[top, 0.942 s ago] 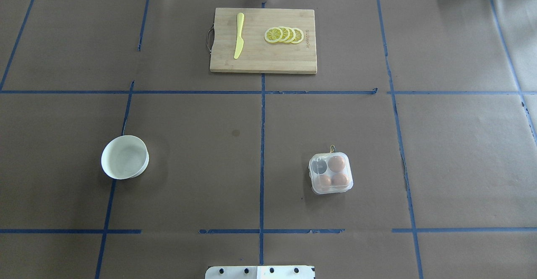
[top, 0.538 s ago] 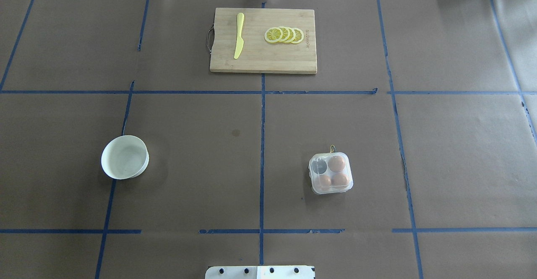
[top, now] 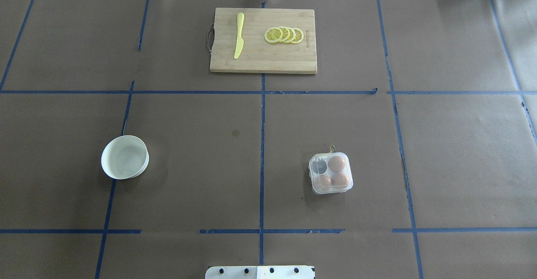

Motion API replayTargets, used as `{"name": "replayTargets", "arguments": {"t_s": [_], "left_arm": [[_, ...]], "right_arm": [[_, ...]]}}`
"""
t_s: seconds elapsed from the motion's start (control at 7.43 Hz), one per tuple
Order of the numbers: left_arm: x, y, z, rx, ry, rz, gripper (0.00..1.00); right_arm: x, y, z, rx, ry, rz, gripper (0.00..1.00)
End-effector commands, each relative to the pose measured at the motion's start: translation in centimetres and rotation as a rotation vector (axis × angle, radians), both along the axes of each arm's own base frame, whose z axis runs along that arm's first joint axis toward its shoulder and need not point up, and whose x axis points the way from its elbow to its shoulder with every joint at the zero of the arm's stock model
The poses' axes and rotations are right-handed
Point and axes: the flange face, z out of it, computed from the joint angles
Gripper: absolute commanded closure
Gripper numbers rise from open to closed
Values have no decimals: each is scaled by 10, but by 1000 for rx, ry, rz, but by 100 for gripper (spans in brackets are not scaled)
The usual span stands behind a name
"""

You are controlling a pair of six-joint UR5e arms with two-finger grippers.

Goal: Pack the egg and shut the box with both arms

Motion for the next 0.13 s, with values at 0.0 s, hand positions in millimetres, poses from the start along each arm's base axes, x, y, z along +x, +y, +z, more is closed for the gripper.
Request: {"name": "replayTargets", "arguments": {"t_s": [0.0], "left_arm": [[0, 0, 2, -3, -1, 0, 0]], "right_arm": [[-4, 0, 3, -6, 0, -10, 0]]}}
